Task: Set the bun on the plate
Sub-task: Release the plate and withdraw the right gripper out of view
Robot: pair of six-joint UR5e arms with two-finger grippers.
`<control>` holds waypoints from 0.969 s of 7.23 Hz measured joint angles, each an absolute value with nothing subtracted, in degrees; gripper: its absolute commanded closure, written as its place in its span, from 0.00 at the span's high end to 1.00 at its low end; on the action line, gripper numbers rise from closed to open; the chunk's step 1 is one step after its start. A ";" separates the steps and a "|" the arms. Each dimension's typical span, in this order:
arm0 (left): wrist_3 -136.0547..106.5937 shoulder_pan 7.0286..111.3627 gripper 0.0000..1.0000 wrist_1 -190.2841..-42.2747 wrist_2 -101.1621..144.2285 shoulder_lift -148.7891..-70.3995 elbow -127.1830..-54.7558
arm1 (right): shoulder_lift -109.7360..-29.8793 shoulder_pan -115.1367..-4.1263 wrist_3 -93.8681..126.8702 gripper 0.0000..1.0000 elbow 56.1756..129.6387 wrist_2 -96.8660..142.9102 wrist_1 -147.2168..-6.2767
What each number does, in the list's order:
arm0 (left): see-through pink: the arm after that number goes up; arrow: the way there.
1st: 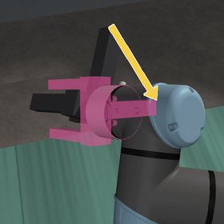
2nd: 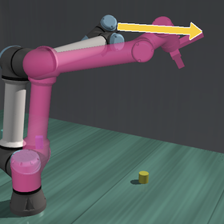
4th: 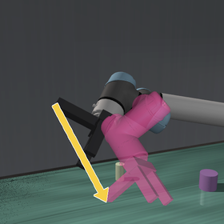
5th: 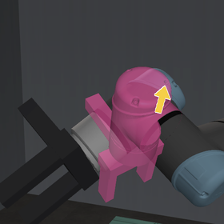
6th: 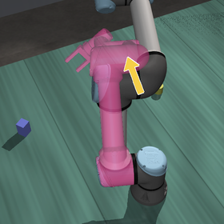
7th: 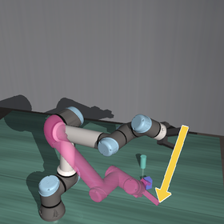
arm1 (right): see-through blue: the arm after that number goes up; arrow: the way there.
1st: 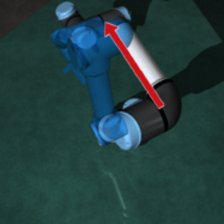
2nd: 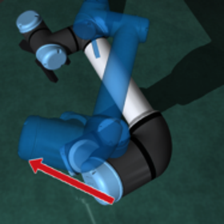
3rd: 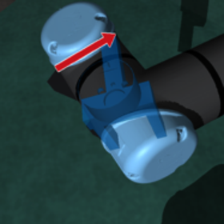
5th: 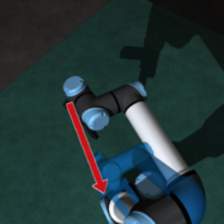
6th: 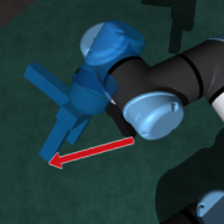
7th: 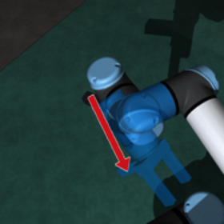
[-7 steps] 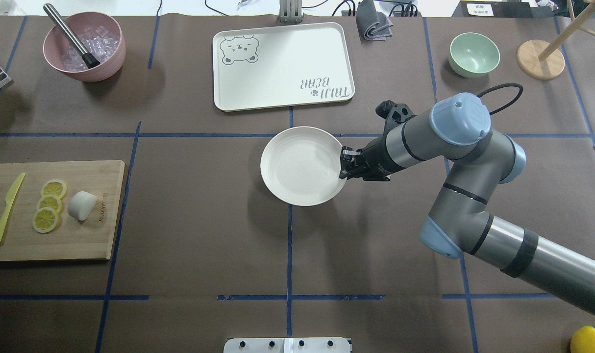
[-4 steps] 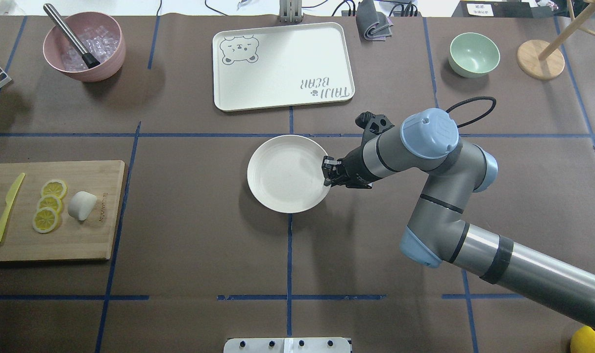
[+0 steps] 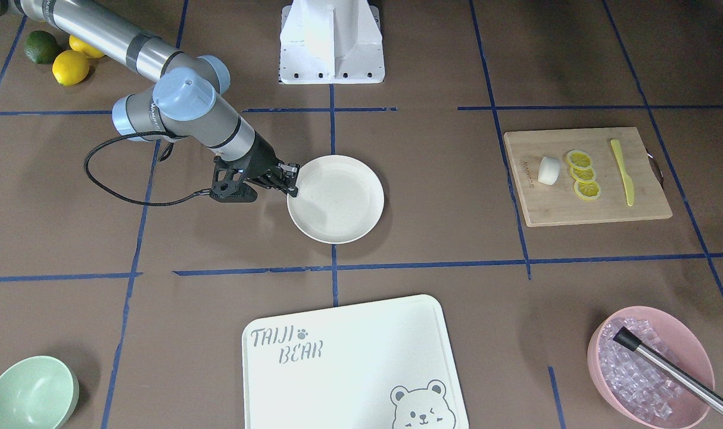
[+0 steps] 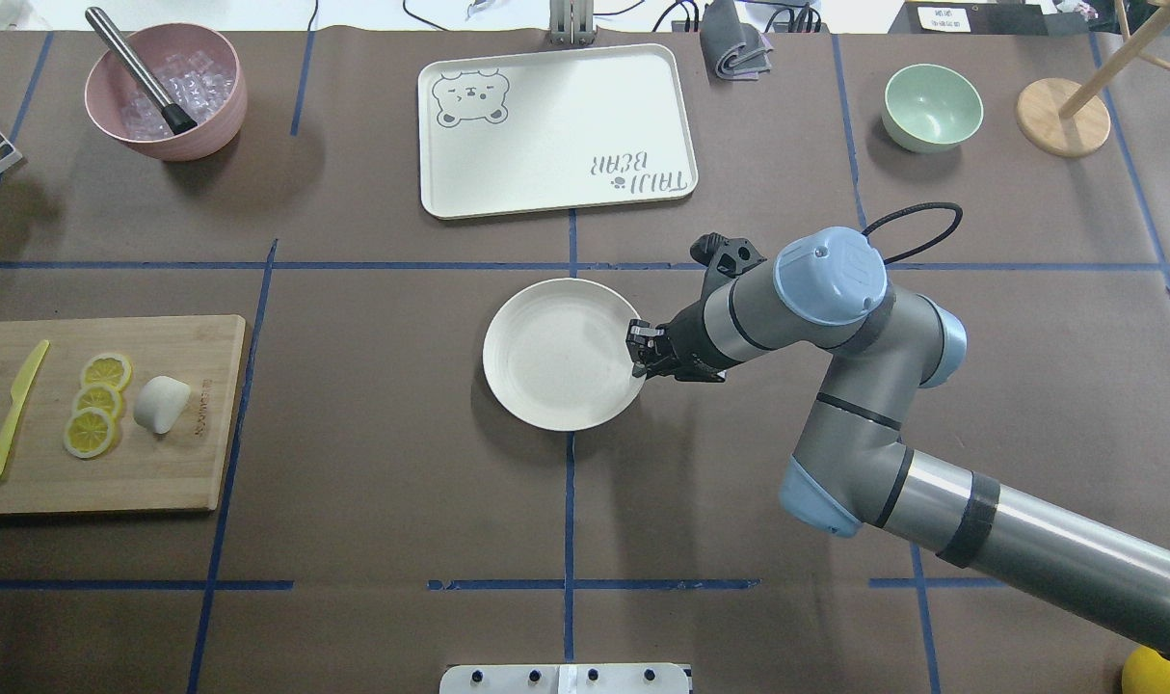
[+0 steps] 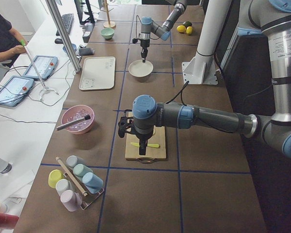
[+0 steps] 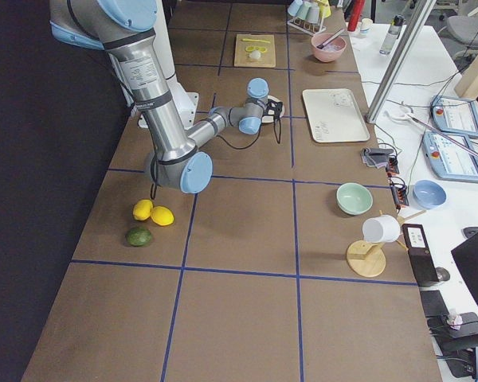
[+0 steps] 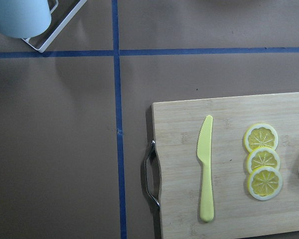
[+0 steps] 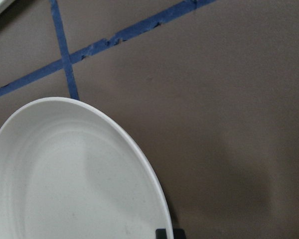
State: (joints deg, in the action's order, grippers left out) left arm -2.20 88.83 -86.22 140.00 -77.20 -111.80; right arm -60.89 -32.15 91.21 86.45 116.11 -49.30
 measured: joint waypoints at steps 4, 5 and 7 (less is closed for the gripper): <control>-2.22 88.86 1.00 -86.22 140.01 -77.18 -111.80 | -61.16 -31.82 91.11 1.00 86.44 116.19 -49.45; -2.22 88.86 1.00 -86.22 140.01 -77.17 -111.80 | -61.24 -31.82 91.12 1.00 86.45 116.19 -49.47; -2.24 88.81 1.00 -86.76 140.07 -77.25 -111.93 | -62.99 -33.30 91.06 1.00 89.33 117.08 -49.48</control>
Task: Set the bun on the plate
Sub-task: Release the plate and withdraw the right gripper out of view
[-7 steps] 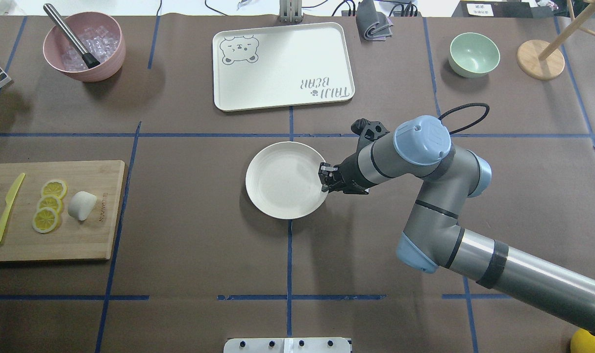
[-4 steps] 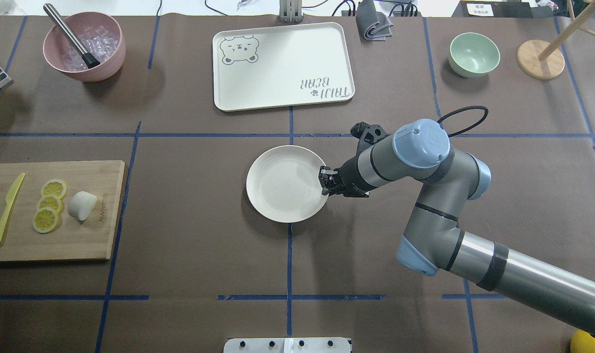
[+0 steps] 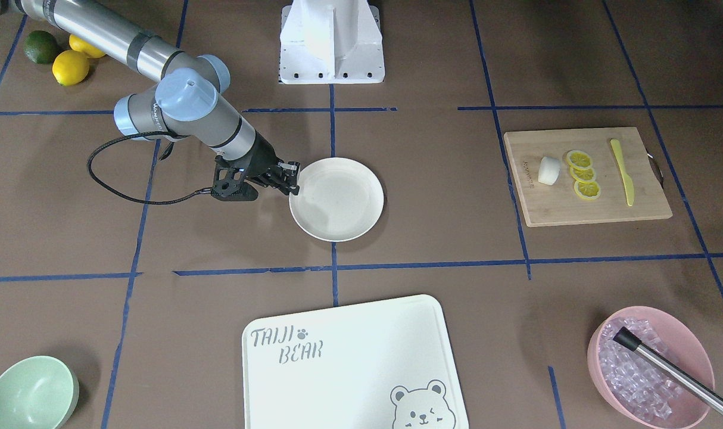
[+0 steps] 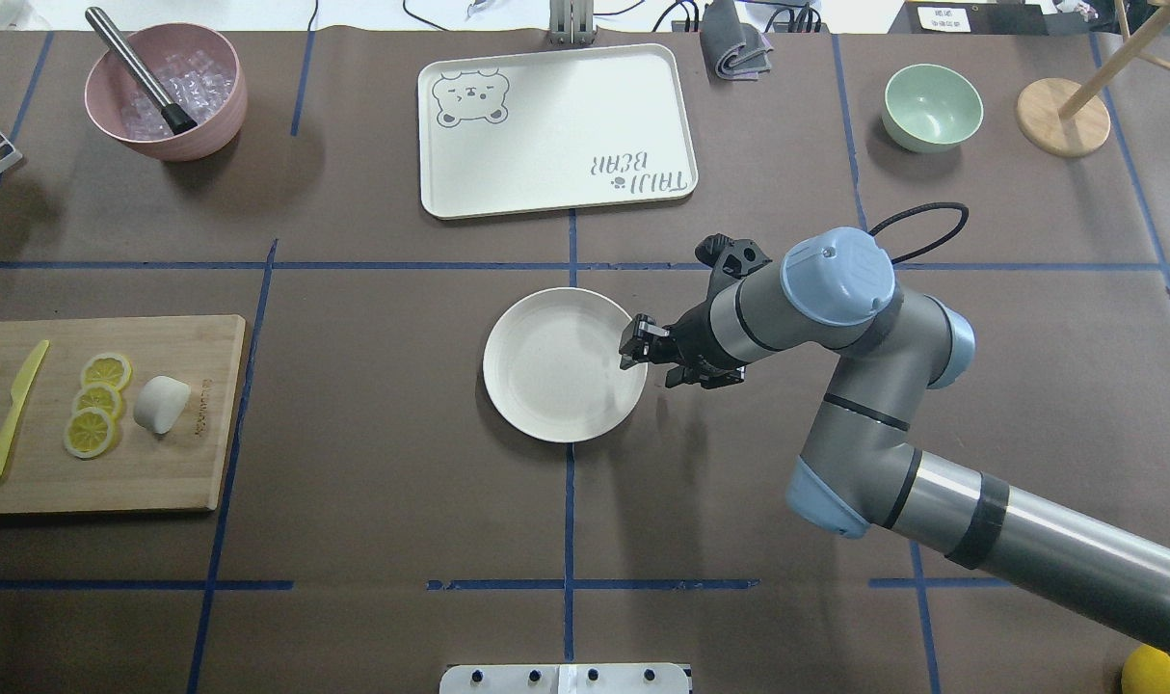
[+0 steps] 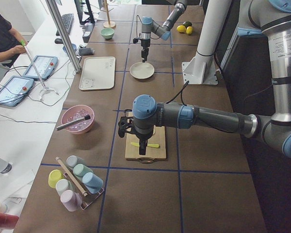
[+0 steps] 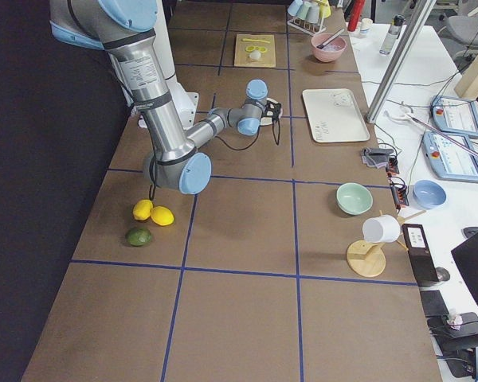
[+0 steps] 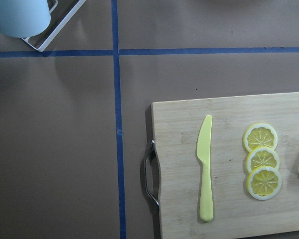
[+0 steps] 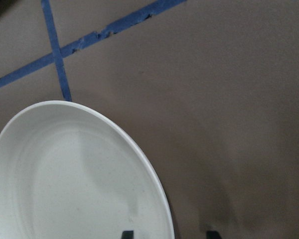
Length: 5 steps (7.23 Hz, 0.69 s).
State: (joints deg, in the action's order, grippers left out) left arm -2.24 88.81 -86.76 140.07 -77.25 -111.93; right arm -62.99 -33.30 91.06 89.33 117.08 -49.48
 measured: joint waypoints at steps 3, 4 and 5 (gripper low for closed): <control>-2.66 86.07 1.00 -91.64 141.95 -77.44 -112.34 | -72.66 -46.86 90.10 1.00 97.96 131.36 -49.38; -4.61 82.77 1.00 -93.72 142.46 -77.72 -112.83 | -76.01 -51.77 87.86 1.00 98.84 135.47 -49.29; -9.87 78.25 1.00 -97.71 142.41 -77.97 -113.38 | -80.42 -55.58 82.48 1.00 99.51 137.40 -49.25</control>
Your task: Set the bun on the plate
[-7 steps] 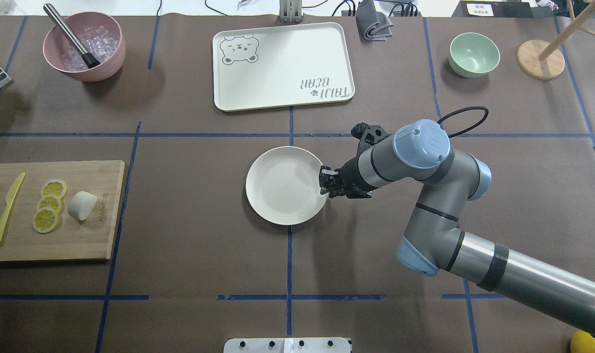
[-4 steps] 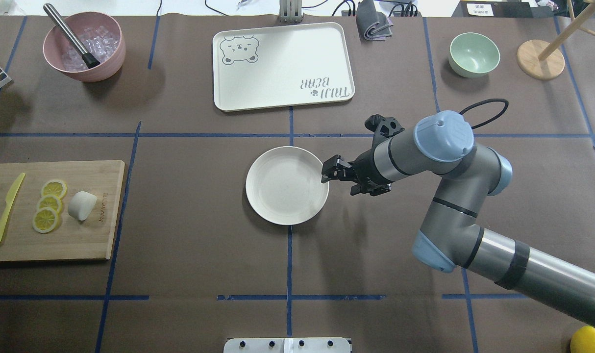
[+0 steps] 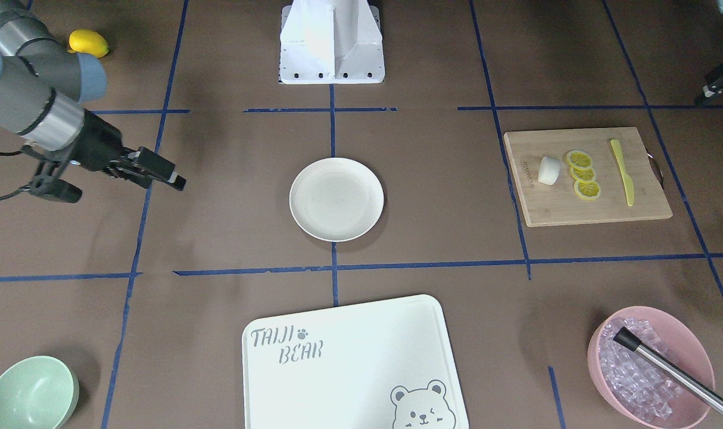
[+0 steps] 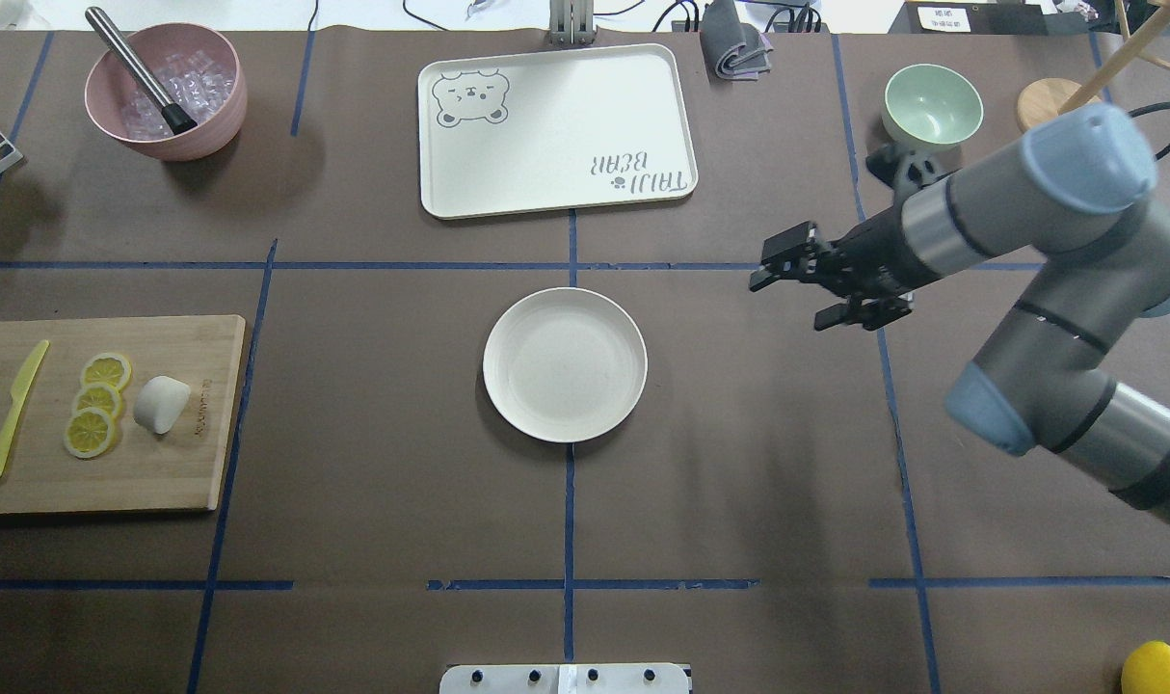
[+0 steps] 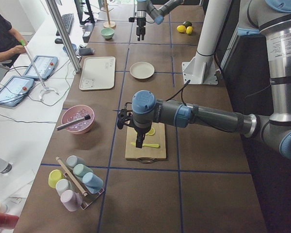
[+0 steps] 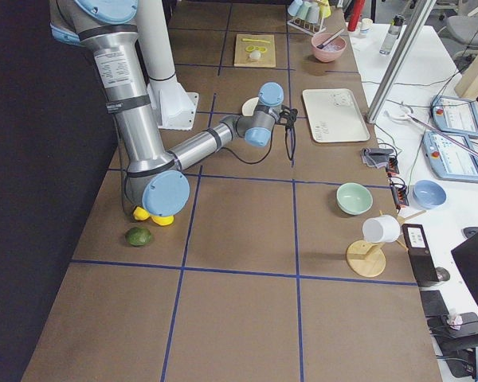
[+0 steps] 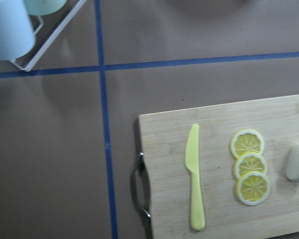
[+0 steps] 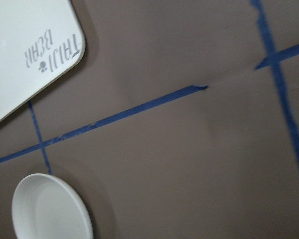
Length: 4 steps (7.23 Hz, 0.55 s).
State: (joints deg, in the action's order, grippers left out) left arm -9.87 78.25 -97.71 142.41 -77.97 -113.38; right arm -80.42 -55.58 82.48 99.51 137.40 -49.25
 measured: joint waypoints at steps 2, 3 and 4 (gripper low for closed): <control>-22.42 67.70 1.00 -107.74 138.81 -78.83 -113.77 | -90.62 -62.48 65.25 1.00 99.93 139.38 -49.30; -27.59 62.30 1.00 -110.14 134.42 -80.64 -113.75 | -94.96 -64.77 57.06 1.00 99.70 139.52 -49.40; -31.35 57.38 1.00 -111.09 129.84 -82.92 -113.52 | -98.63 -66.49 48.51 1.00 99.15 139.19 -50.47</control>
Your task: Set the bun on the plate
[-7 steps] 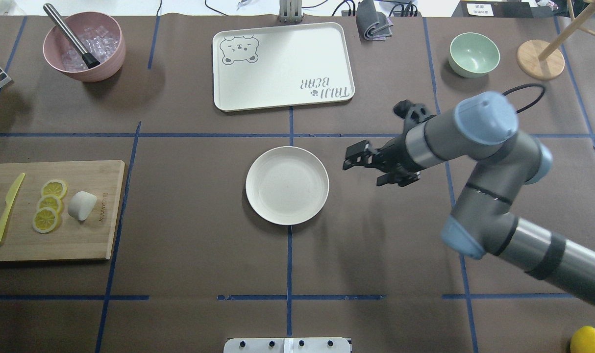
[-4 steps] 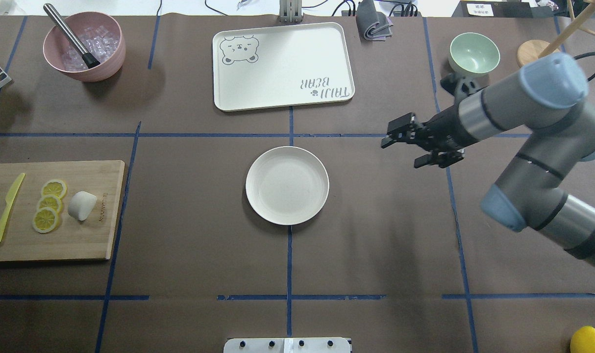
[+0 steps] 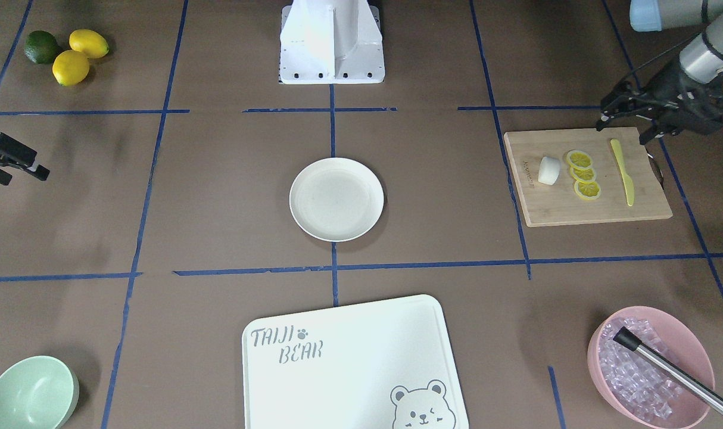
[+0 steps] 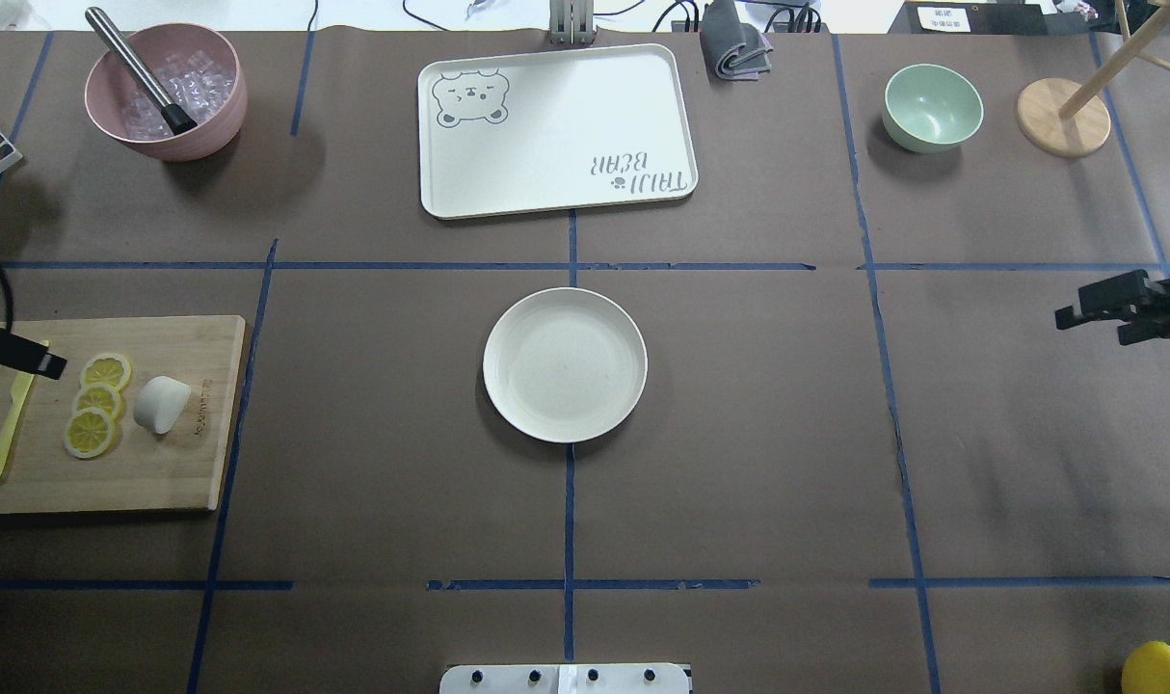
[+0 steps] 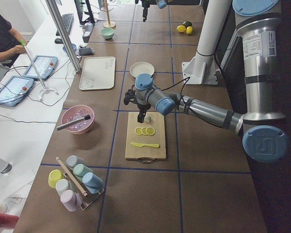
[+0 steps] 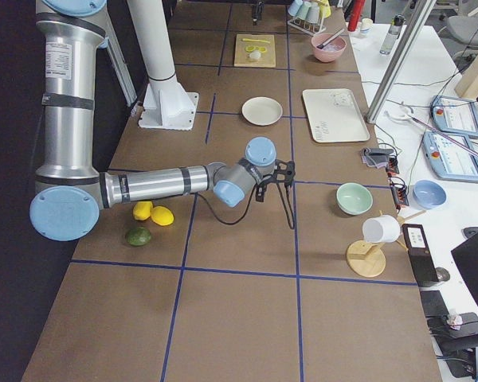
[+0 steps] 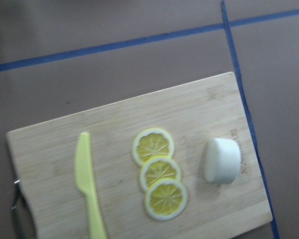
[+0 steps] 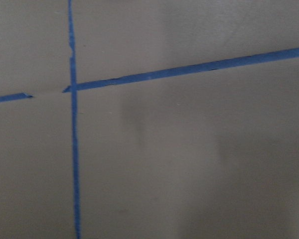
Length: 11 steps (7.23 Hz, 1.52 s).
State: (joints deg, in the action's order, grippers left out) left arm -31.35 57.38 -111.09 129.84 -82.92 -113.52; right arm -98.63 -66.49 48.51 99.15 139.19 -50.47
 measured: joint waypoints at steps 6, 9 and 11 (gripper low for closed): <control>-38.15 46.02 1.00 -111.96 119.02 -89.29 -107.43 | -98.74 -81.51 -0.82 1.00 103.39 133.25 -87.58; -38.74 43.99 1.00 -112.03 118.39 -89.64 -105.69 | -96.95 -83.69 -7.68 1.00 108.13 129.04 -98.23; -38.91 43.26 0.97 -112.06 117.44 -90.73 -103.74 | -96.55 -83.81 -8.12 1.00 108.32 128.74 -98.90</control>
State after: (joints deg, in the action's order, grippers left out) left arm -38.91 43.26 -112.06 117.44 -90.73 -103.74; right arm -96.55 -83.81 -8.12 108.32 128.74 -98.90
